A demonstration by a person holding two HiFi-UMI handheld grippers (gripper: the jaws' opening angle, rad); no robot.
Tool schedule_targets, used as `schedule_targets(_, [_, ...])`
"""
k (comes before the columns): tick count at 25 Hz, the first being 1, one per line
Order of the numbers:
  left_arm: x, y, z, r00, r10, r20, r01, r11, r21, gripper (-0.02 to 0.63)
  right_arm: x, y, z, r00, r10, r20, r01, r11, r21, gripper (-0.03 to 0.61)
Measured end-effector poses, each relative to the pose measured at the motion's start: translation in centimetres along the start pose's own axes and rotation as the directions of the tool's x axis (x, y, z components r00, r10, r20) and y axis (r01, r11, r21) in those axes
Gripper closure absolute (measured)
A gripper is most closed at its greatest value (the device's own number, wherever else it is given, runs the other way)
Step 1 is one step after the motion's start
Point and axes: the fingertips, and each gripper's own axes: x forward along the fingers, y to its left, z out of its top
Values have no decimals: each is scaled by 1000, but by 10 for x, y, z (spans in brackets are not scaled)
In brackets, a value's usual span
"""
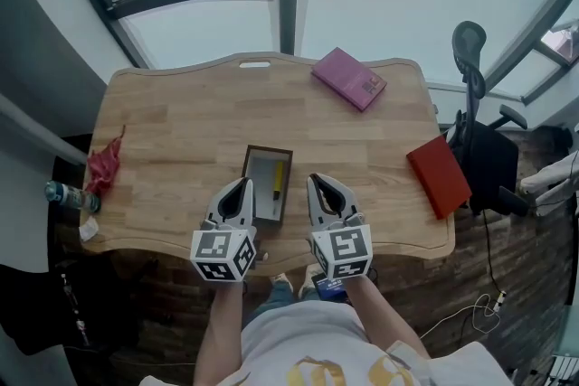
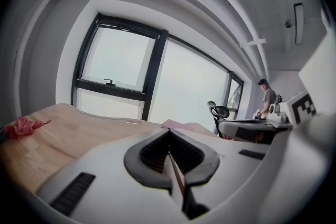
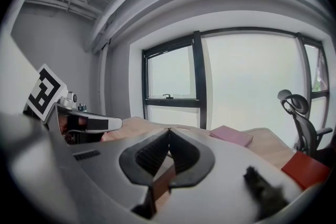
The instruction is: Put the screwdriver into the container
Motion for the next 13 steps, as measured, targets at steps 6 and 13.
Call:
schedule_targets(6, [4,3,-6,998,44,-48,-43,999,29,601,-3,-8,1,1000,-13,5,13,1000,4,546])
schedule_targets(13, [8,0,-7,996,53,-65,-49,997,65,601,-3,-12,-2,1000,-15,1,15,1000,8,548])
